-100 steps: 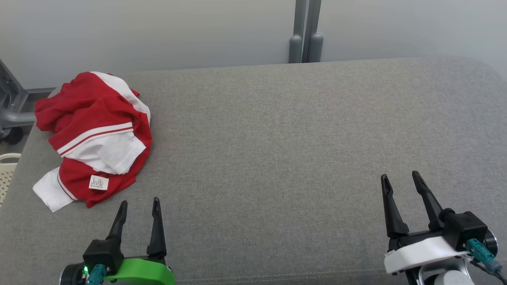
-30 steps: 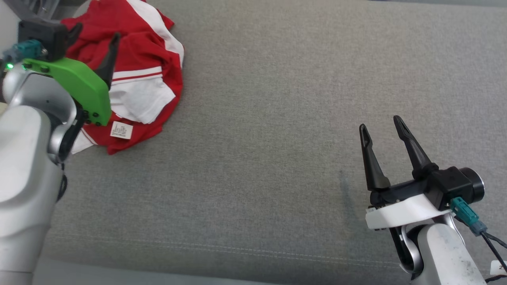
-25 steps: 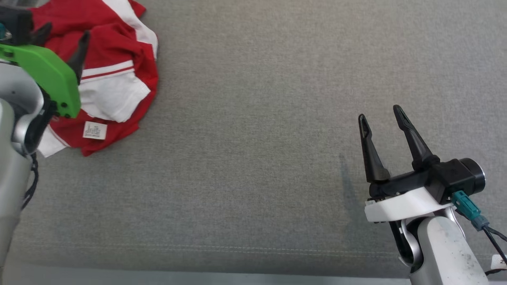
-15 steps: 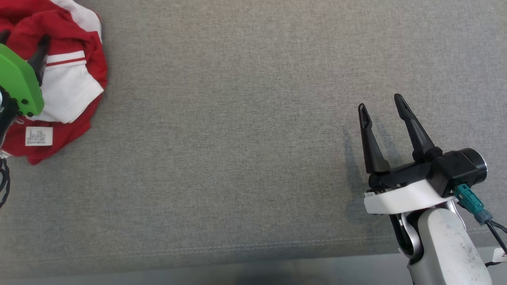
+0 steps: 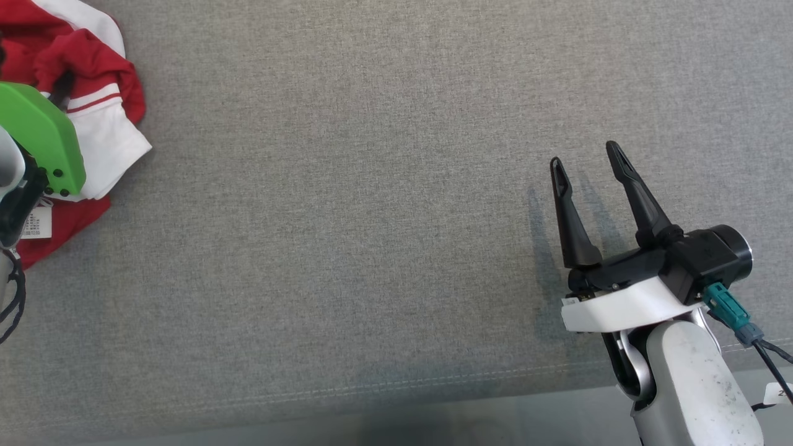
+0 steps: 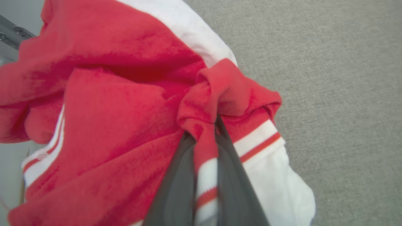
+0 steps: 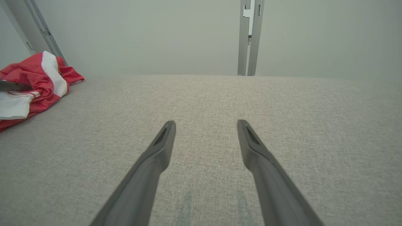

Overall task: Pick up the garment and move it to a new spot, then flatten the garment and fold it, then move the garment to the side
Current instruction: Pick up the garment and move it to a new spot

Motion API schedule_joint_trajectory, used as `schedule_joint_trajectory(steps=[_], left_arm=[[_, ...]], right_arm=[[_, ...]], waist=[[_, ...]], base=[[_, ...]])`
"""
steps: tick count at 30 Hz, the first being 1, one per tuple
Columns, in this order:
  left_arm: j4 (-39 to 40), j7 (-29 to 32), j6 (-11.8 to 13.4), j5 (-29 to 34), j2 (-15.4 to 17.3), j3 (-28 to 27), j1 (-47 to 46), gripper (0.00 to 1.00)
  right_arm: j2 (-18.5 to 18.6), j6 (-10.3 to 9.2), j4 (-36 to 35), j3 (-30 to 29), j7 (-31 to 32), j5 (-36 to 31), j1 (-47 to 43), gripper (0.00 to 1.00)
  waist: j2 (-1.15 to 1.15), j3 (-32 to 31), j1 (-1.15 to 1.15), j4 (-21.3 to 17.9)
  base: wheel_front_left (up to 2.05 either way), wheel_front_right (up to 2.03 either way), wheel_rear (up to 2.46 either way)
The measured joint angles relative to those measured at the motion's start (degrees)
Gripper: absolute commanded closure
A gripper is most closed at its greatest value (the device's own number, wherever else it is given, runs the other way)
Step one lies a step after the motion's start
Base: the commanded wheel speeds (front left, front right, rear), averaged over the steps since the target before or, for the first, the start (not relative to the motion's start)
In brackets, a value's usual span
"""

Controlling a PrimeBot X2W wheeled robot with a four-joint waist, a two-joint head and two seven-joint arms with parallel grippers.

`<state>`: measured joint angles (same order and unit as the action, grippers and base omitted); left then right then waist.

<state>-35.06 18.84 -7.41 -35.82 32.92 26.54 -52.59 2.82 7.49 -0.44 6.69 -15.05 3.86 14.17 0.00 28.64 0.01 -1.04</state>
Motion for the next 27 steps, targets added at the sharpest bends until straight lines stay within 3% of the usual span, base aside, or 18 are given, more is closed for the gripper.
schedule_joint_trajectory(steps=[8, 18, 27], left_arm=[[2.29, -1.92, 0.0, -0.67, 0.54, 3.04, 0.04, 1.0], [13.26, -3.28, 0.0, -4.41, 0.36, 8.87, -0.79, 1.0], [17.9, -3.6, 0.0, -6.44, -3.8, 12.83, -0.77, 1.0]], right_arm=[[-0.01, 0.0, 0.69, -0.18, 0.0, 0.25, -0.27, 0.0], [-0.01, 0.0, 1.96, -0.41, -0.01, 1.76, -3.14, 0.0], [-0.01, 0.0, 2.07, -0.76, -0.01, 2.97, -4.87, 0.0]], waist=[[0.0, -2.89, 0.0, 0.22], [0.0, -10.2, -0.01, 0.2], [0.0, -16.08, -0.01, -1.74]], base=[[0.0, 0.0, 0.0], [0.0, 0.0, 0.0], [0.0, 0.0, 0.0]])
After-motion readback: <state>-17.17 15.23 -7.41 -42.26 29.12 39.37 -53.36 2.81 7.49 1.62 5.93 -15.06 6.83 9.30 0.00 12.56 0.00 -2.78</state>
